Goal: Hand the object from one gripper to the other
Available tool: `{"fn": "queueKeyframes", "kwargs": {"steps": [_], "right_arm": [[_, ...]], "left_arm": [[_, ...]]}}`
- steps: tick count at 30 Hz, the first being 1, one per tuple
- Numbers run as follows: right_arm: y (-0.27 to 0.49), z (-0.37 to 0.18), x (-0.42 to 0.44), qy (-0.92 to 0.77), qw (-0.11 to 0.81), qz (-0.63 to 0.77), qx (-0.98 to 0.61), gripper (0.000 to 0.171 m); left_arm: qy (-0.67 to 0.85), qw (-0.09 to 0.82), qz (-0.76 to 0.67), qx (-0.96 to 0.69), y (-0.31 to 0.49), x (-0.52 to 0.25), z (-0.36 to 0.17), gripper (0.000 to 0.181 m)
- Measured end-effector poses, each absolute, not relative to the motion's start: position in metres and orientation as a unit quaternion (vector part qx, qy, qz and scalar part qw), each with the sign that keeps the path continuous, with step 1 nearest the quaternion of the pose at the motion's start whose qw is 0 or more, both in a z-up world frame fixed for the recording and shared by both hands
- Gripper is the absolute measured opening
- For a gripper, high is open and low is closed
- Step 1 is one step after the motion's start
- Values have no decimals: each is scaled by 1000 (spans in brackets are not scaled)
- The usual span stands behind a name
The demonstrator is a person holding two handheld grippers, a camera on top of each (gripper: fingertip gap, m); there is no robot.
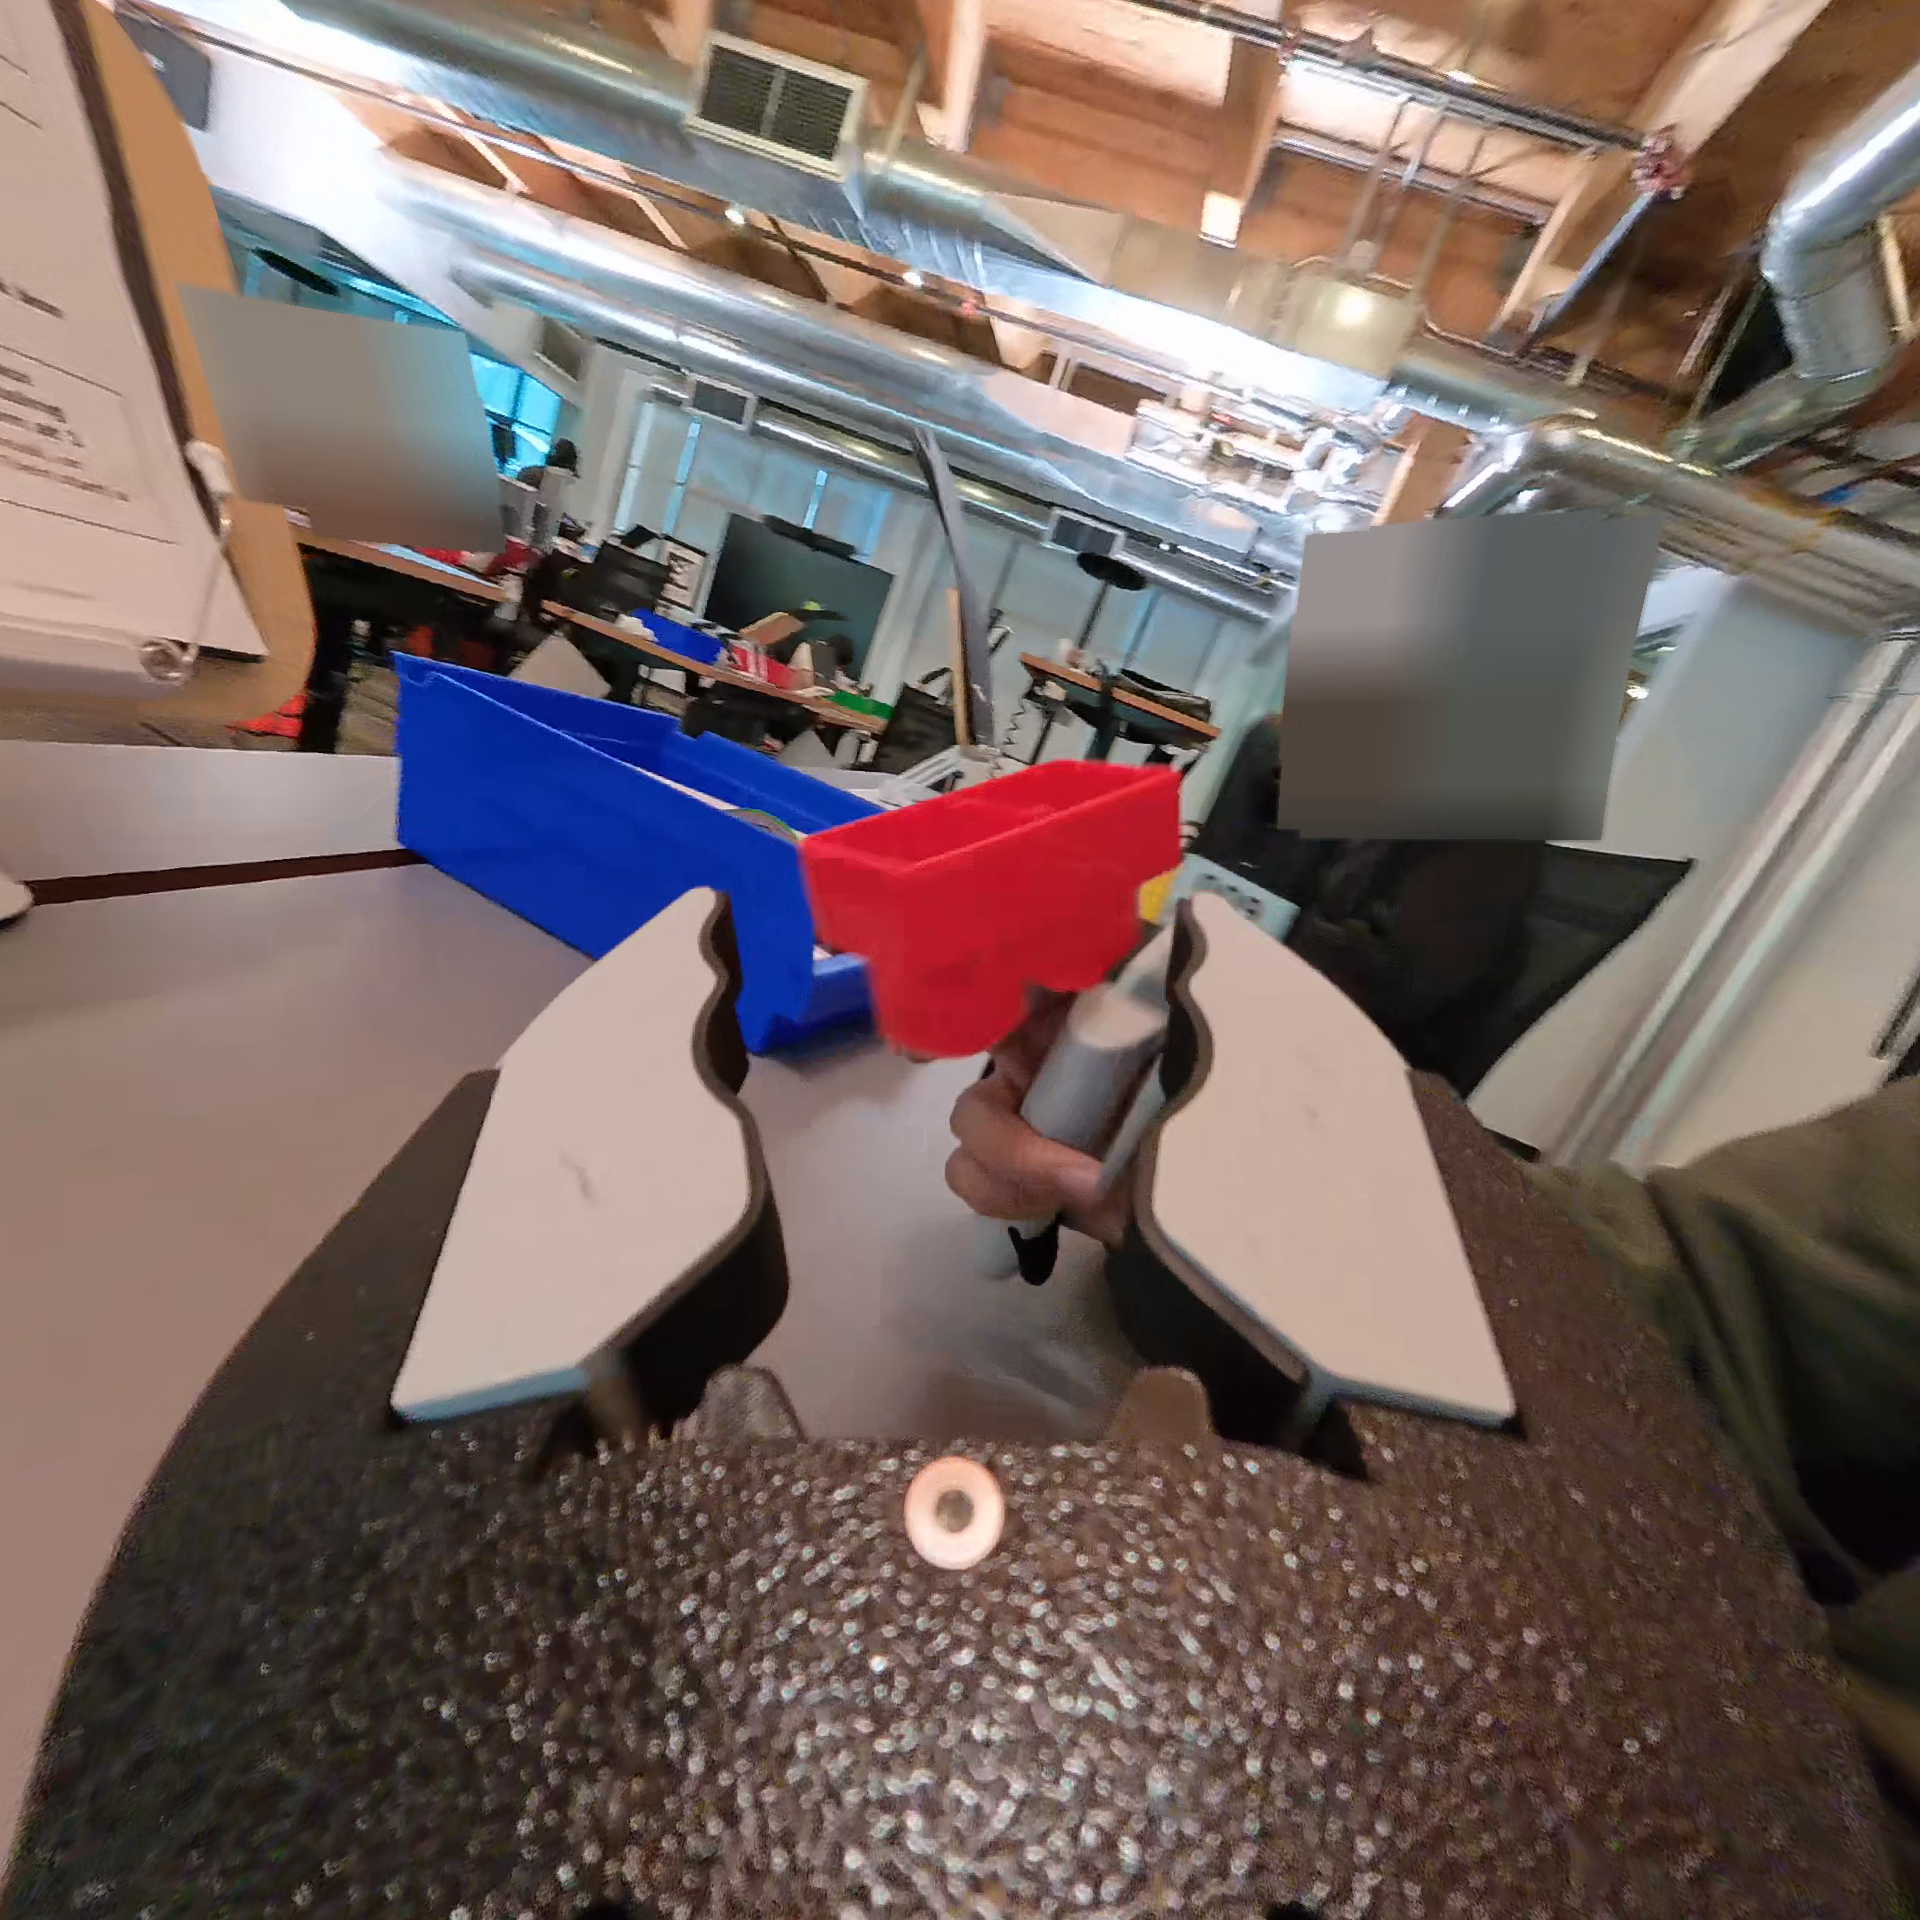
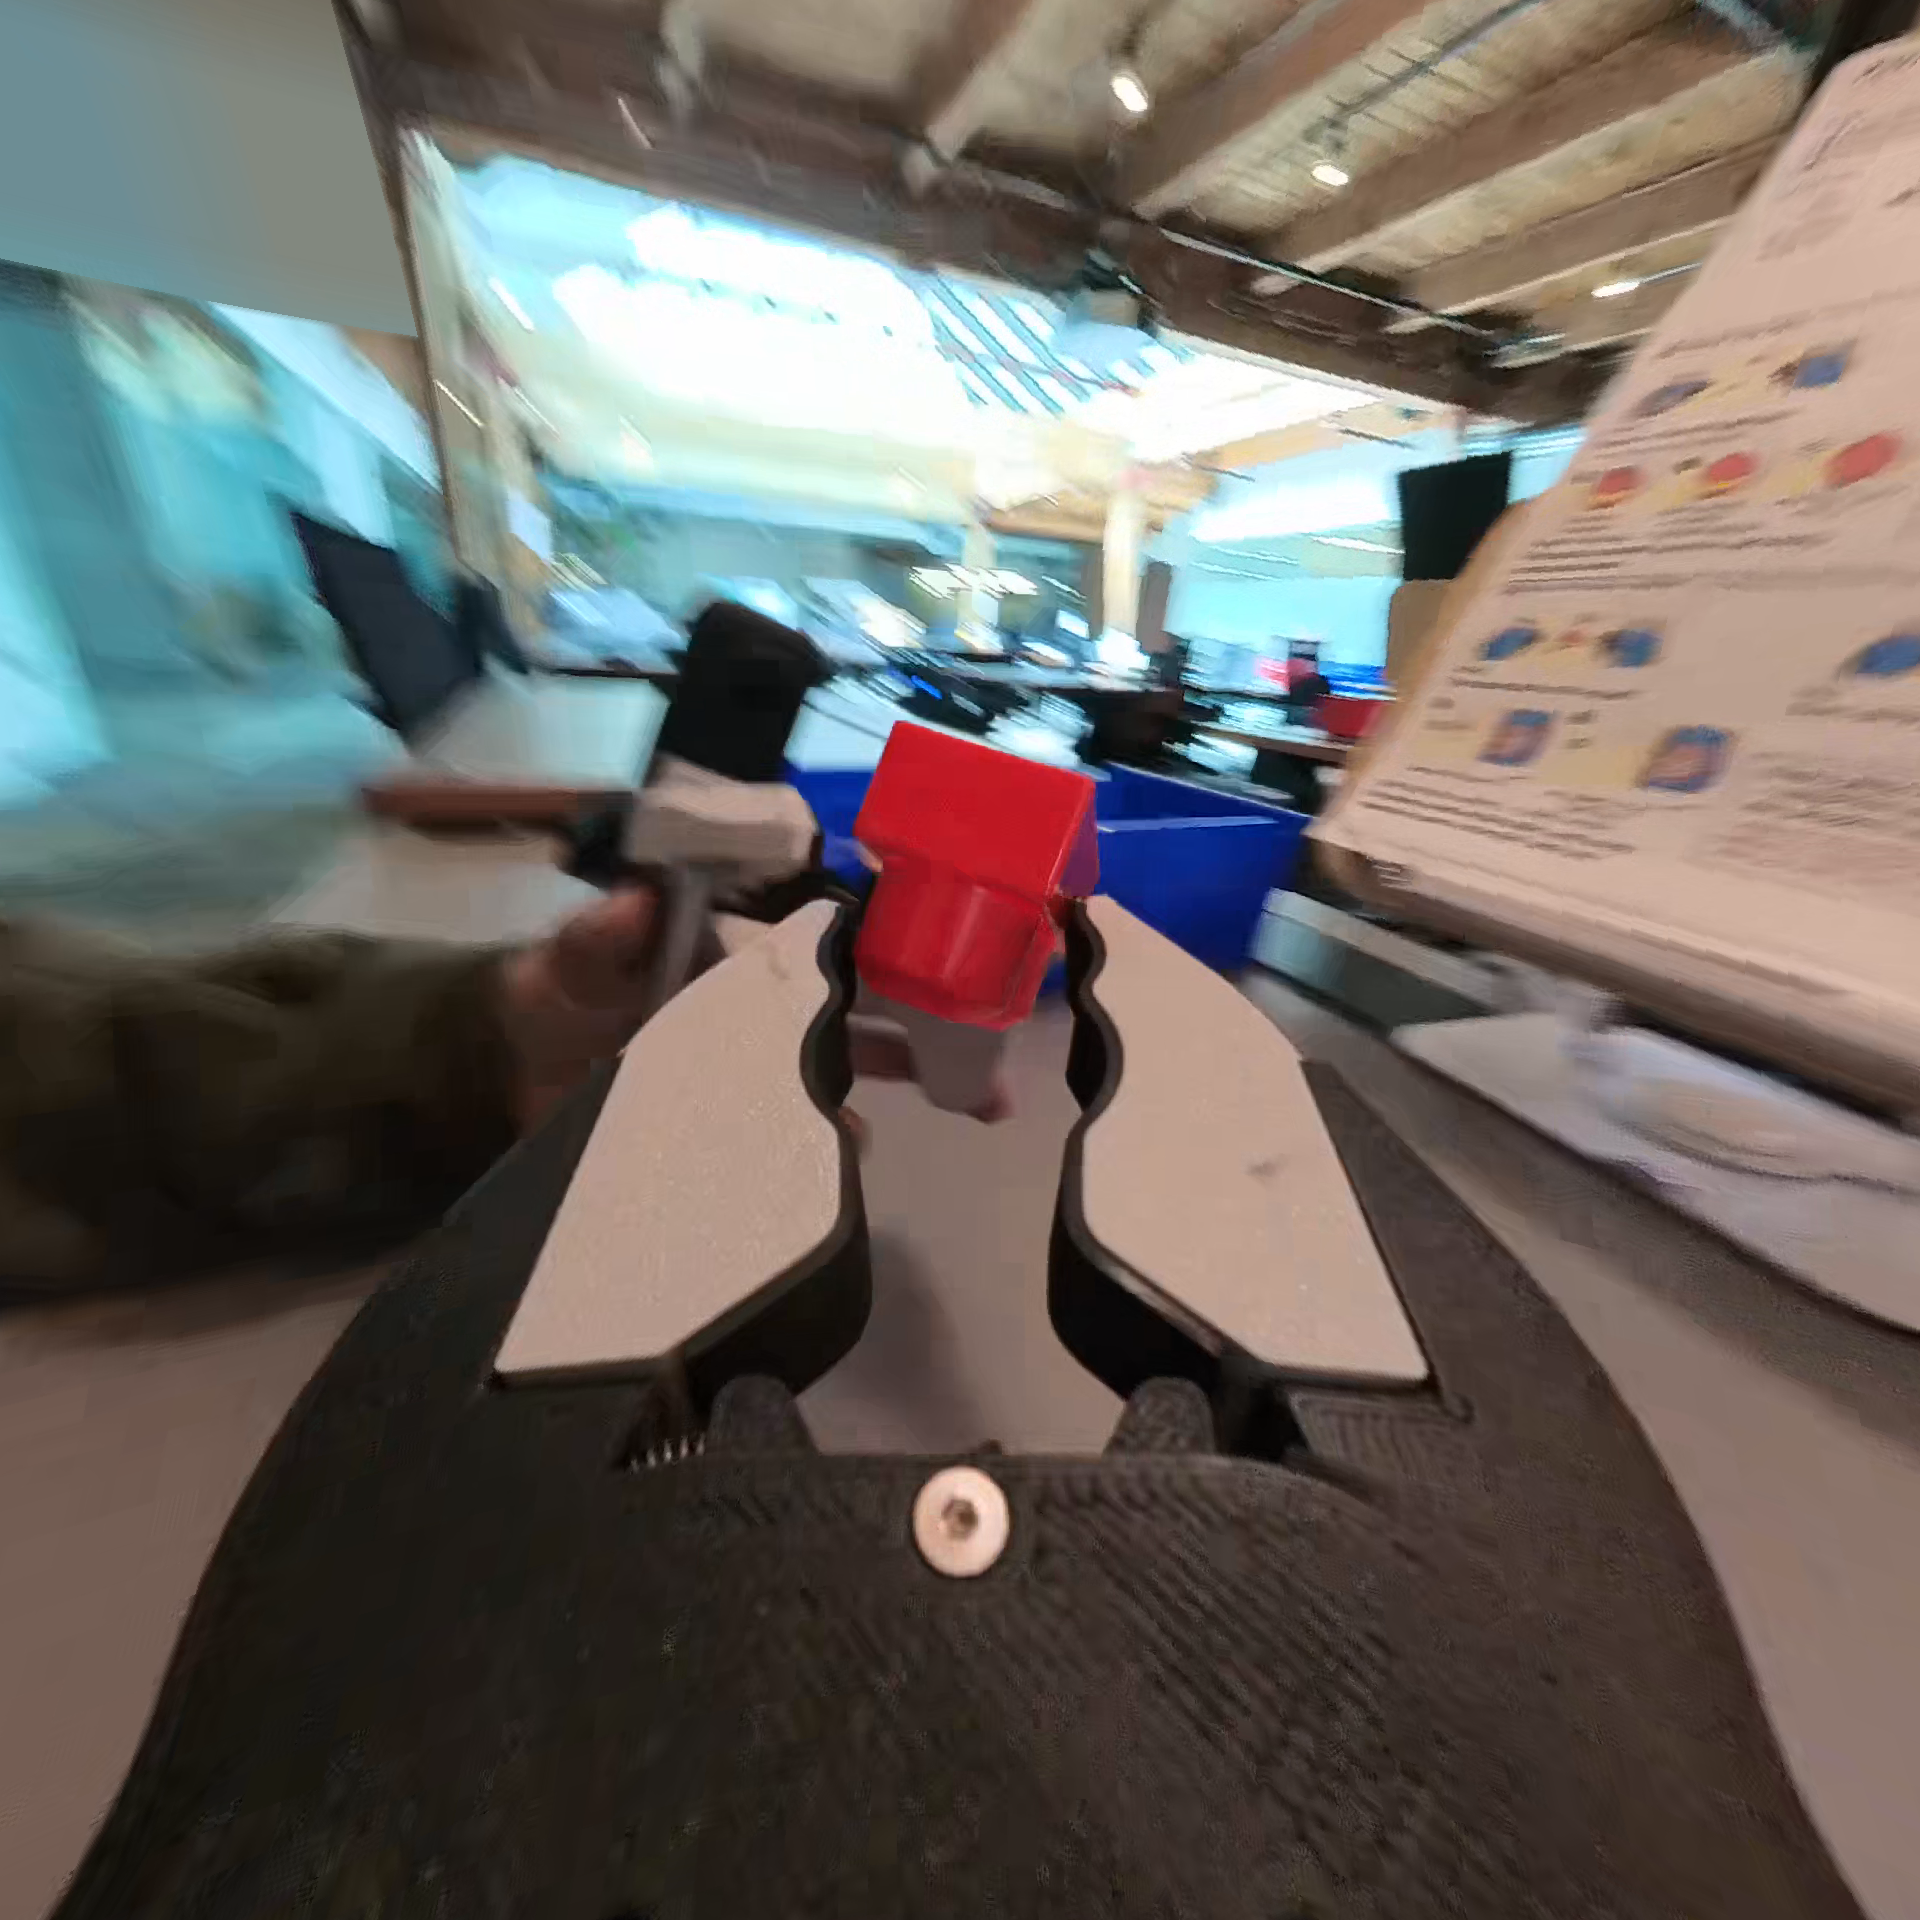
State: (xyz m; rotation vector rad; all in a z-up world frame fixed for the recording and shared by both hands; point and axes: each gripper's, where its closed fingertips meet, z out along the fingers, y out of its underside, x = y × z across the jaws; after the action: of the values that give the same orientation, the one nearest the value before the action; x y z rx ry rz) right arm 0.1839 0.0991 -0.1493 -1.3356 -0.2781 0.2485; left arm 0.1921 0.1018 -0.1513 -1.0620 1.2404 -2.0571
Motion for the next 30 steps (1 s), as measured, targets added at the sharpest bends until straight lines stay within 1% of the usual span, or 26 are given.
{"fn": "queueKeyframes", "kwargs": {"steps": [1, 4, 8, 11, 12, 14, 16, 17, 19, 20, 22, 24, 28, 30], "right_arm": [[94, -143, 180, -119, 775, 182, -594, 39], [85, -136, 172, -108, 754, 324, -562, 39], [83, -140, 162, -129, 732, 357, -566, 38], [85, -142, 160, -133, 734, 337, -574, 38], [88, -145, 164, -124, 736, 321, -583, 36], [94, -151, 178, -93, 748, 271, -599, 31], [101, -159, 196, -43, 747, 235, -621, 45], [103, -163, 200, -29, 735, 244, -632, 50], [106, -169, 206, 20, 698, 300, -650, 73], [105, -168, 204, 36, 680, 350, -643, 81], [99, -162, 201, 60, 645, 453, -612, 74], [97, -159, 208, 101, 625, 510, -582, 66], [97, -177, 198, 90, 579, 532, -612, 50], [98, -179, 193, 77, 576, 524, -623, 45]], "left_arm": [[462, 244, -762, -383, 101, 189, -151, 80], [468, 216, -789, -333, 96, 175, -140, 65], [471, 184, -805, -309, 95, 165, -135, 38], [480, 182, -800, -310, 98, 165, -138, 37], [483, 204, -790, -319, 101, 167, -139, 37], [500, 280, -750, -330, 110, 174, -145, 36], [521, 372, -699, -320, 117, 178, -146, 36], [533, 419, -669, -305, 119, 178, -145, 36], [563, 501, -600, -267, 119, 177, -144, 36], [582, 529, -564, -251, 119, 177, -146, 36], [619, 563, -500, -223, 117, 179, -153, 36], [648, 561, -476, -197, 109, 179, -162, 36], [663, 549, -479, -176, 96, 179, -167, 36], [666, 546, -478, -175, 95, 179, -169, 36]]}}
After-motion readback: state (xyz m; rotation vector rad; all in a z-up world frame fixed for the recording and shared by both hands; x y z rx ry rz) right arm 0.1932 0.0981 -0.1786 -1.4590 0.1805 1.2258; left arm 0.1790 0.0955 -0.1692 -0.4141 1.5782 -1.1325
